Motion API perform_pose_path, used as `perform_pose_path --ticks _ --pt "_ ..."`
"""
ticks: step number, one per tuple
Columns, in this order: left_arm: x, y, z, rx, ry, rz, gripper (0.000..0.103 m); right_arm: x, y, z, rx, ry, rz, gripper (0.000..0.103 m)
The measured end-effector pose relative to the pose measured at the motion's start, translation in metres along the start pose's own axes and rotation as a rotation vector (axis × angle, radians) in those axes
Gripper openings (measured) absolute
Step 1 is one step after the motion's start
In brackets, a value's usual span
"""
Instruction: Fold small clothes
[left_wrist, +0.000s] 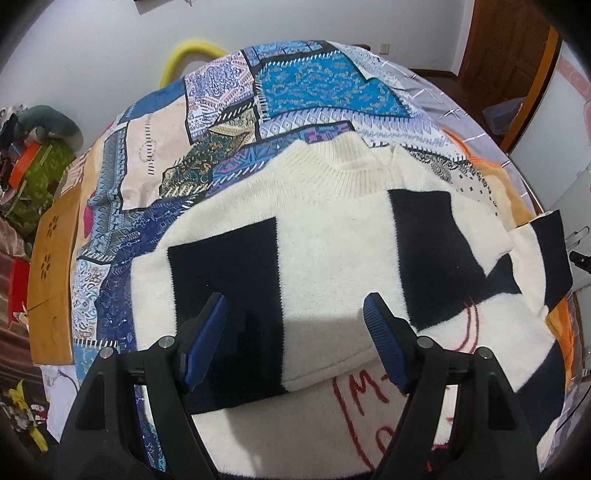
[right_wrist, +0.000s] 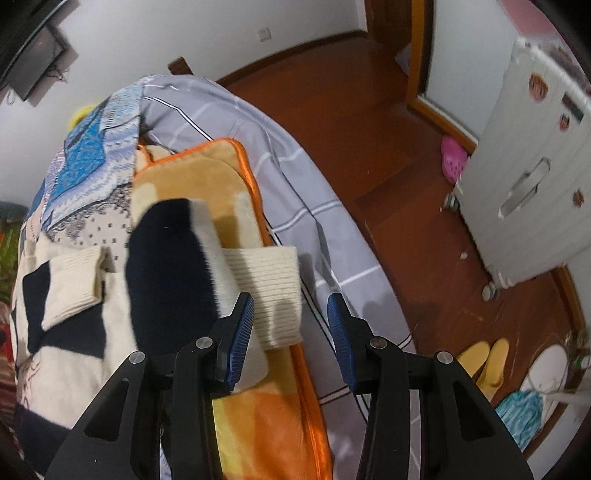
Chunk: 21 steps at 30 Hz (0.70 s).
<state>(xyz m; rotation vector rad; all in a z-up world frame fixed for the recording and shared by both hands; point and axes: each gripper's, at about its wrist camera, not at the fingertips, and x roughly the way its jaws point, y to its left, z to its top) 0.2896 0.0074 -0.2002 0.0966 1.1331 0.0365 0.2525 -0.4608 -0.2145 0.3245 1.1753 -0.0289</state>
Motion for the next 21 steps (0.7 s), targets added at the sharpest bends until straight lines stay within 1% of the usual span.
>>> perform_pose_path --ticks 6,11,12,13,15,17,18,19,21 --pt "0.009 -0.006 0.001 0.013 0.017 0.004 0.075 0.019 -0.005 -0.004 0.043 0.045 0.038 0.038" --pt "0.01 -0.011 0.001 0.028 0.019 0.007 0.075 0.022 -0.006 -0.007 0.059 0.048 0.062 0.038" --pt "0.01 -0.012 0.001 0.031 0.017 0.007 0.075 0.021 -0.005 -0.008 0.059 0.05 0.067 0.036" --pt "0.01 -0.012 0.001 0.032 0.017 0.006 0.075 0.022 -0.005 -0.008 0.06 0.051 0.073 0.031" --pt "0.008 -0.013 0.0 0.034 0.014 0.005 0.075 0.022 -0.004 -0.009 0.061 0.059 0.099 0.023" --pt "0.007 -0.013 0.0 0.036 0.011 0.005 0.075 0.021 -0.001 -0.009 0.051 0.053 0.088 0.02" --pt "0.006 -0.013 -0.001 0.037 0.008 0.005 0.075 0.019 0.001 -0.009 0.041 0.045 0.079 0.013" --pt "0.005 -0.013 -0.001 0.037 0.006 0.006 0.075 0.018 0.003 -0.008 0.035 0.038 0.074 0.009" --pt "0.001 -0.012 -0.001 0.036 -0.001 0.006 0.075 0.012 0.004 -0.006 0.035 0.019 0.085 0.008"
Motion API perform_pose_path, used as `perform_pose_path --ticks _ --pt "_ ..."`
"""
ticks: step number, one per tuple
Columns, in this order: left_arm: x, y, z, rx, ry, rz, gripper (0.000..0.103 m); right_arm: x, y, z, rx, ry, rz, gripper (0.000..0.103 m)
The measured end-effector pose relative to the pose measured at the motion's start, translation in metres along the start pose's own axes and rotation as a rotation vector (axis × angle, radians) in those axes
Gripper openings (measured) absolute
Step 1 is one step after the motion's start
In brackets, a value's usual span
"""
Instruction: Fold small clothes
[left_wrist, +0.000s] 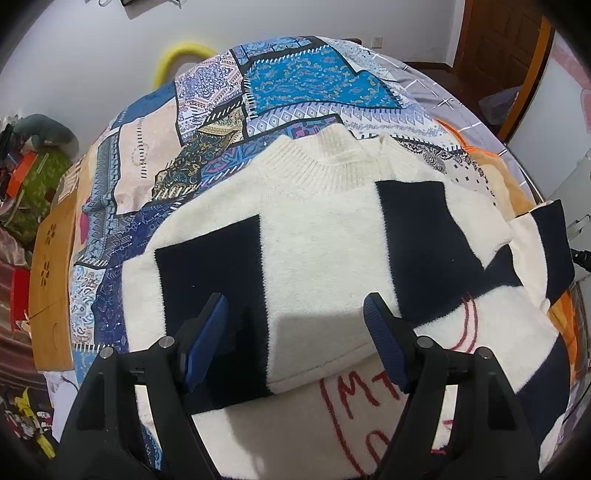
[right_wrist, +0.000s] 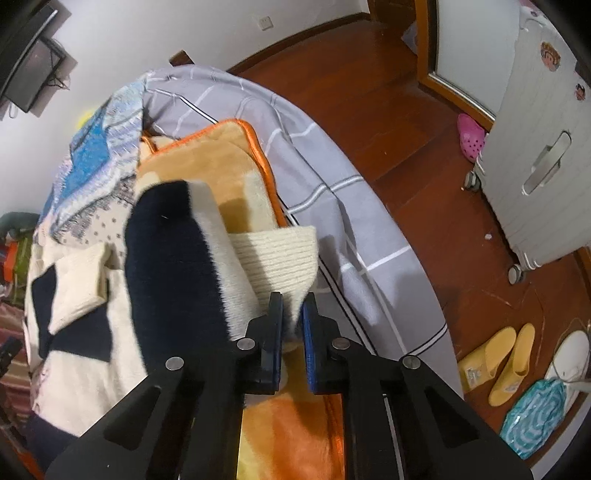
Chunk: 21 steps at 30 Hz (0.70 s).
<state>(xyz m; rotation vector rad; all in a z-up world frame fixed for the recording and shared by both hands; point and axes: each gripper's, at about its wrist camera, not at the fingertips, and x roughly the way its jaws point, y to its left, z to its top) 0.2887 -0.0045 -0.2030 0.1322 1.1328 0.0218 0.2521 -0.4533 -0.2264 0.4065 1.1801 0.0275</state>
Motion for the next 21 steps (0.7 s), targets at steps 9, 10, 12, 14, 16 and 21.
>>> perform_pose_path --ticks 9,10,12,14,16,21 --pt "-0.024 0.009 -0.003 -0.014 -0.049 -0.002 0.075 -0.05 0.039 0.015 -0.091 -0.117 0.044 0.003" --pt "-0.026 0.009 -0.003 -0.015 -0.053 -0.002 0.075 -0.057 0.044 0.017 -0.101 -0.134 0.052 0.003" --pt "-0.032 0.011 -0.004 -0.017 -0.065 -0.005 0.075 -0.078 0.06 0.023 -0.132 -0.186 0.075 0.003" --pt "-0.038 0.013 -0.005 -0.02 -0.08 -0.01 0.075 -0.097 0.077 0.028 -0.165 -0.228 0.099 0.003" --pt "-0.046 0.014 -0.007 -0.023 -0.097 -0.018 0.075 -0.116 0.096 0.031 -0.215 -0.272 0.109 0.003" --pt "-0.061 0.018 -0.012 -0.024 -0.127 -0.024 0.075 -0.133 0.118 0.032 -0.267 -0.324 0.088 0.003"
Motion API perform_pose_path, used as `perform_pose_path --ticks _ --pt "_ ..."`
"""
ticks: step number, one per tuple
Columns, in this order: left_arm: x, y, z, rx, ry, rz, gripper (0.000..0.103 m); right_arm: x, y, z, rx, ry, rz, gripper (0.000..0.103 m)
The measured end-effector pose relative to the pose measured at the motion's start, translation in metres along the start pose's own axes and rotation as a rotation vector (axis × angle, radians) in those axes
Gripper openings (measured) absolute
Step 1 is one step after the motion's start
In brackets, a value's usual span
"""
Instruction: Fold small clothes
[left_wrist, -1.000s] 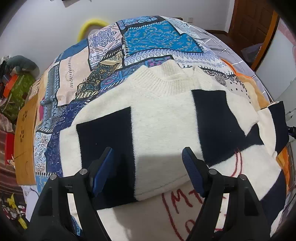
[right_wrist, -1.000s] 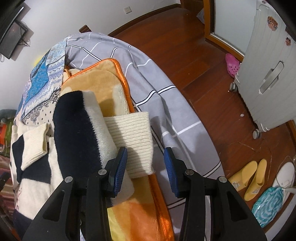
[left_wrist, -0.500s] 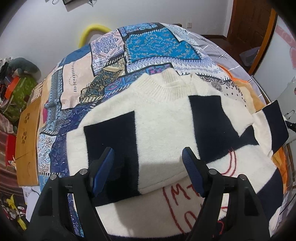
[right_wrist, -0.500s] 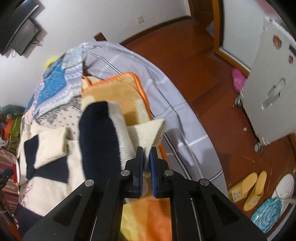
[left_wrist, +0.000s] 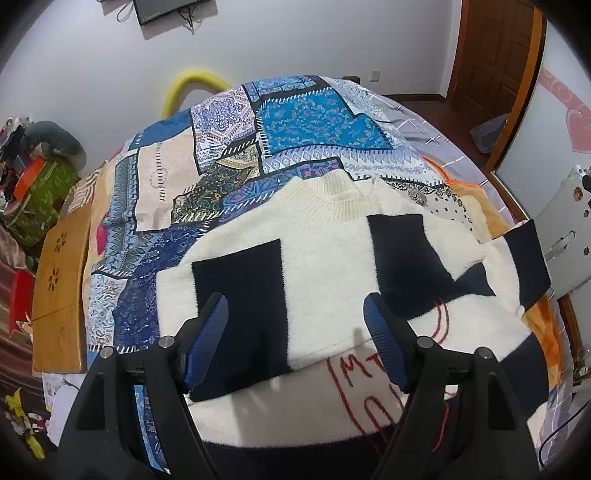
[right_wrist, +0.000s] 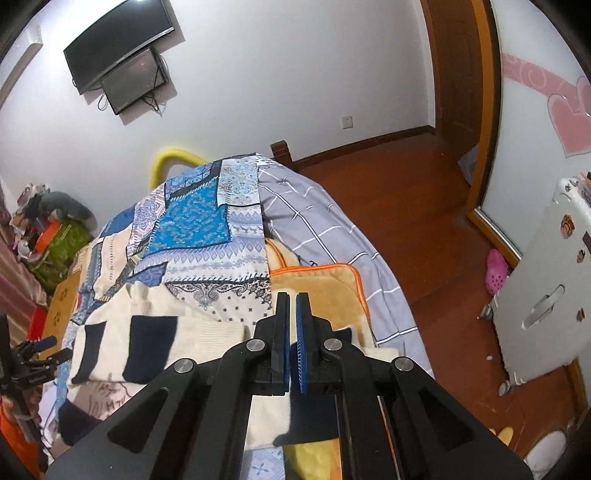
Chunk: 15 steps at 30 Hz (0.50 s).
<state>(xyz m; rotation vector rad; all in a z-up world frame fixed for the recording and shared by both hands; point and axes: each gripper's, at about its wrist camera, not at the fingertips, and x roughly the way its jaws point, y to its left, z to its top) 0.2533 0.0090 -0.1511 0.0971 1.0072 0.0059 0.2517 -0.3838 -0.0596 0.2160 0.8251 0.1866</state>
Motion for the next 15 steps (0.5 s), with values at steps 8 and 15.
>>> perform_pose_path --ticks 8,15 --pt "-0.01 0.002 -0.005 0.008 -0.021 0.01 0.076 0.022 -0.031 -0.026 0.078 0.095 -0.065 0.009" --pt "-0.002 -0.006 -0.003 0.015 0.001 0.008 0.076 0.04 -0.077 -0.058 0.175 0.168 -0.119 0.031"
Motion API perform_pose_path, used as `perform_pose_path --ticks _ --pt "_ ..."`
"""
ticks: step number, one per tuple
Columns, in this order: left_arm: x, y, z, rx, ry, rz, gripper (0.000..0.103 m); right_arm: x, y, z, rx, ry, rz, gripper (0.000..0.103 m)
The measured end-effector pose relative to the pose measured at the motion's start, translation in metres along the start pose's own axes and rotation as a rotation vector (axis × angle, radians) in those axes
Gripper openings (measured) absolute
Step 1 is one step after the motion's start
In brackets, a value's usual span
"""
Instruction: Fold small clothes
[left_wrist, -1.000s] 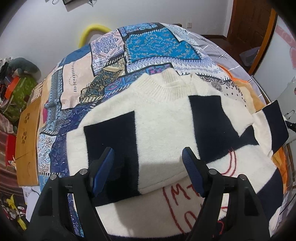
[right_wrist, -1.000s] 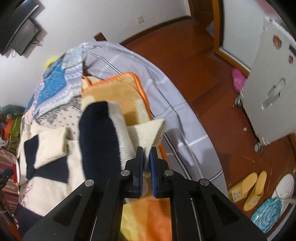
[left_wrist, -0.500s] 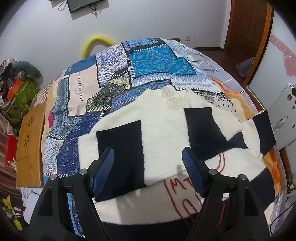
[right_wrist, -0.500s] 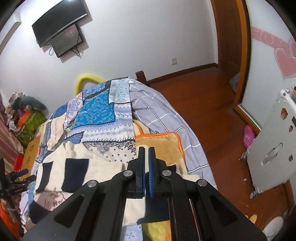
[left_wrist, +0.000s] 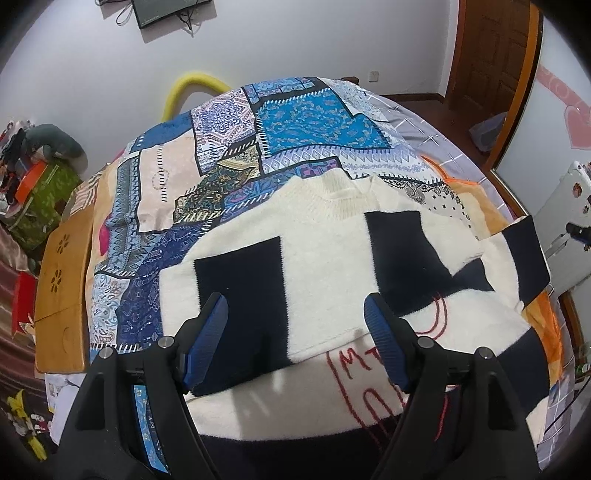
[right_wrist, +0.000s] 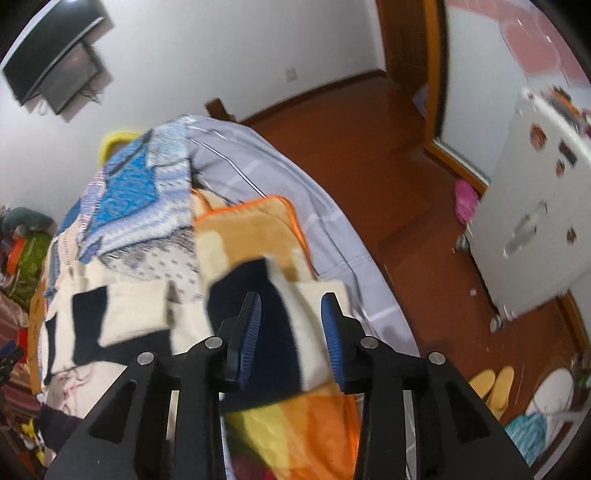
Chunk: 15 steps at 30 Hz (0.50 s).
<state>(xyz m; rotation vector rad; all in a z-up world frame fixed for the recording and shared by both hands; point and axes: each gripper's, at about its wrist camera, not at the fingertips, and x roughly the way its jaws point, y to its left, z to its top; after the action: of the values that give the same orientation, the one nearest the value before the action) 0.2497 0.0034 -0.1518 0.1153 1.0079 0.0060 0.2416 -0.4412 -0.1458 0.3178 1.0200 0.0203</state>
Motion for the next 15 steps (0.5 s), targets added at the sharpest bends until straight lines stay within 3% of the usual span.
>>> perform_pose_path --ticks 9,15 --pt "0.015 -0.018 0.005 0.029 0.028 -0.003 0.076 0.049 -0.041 -0.02 0.143 0.138 0.033 0.031" --pt "0.026 -0.025 0.007 0.048 0.05 0.005 0.076 0.07 -0.05 -0.028 0.198 0.179 0.062 0.031"
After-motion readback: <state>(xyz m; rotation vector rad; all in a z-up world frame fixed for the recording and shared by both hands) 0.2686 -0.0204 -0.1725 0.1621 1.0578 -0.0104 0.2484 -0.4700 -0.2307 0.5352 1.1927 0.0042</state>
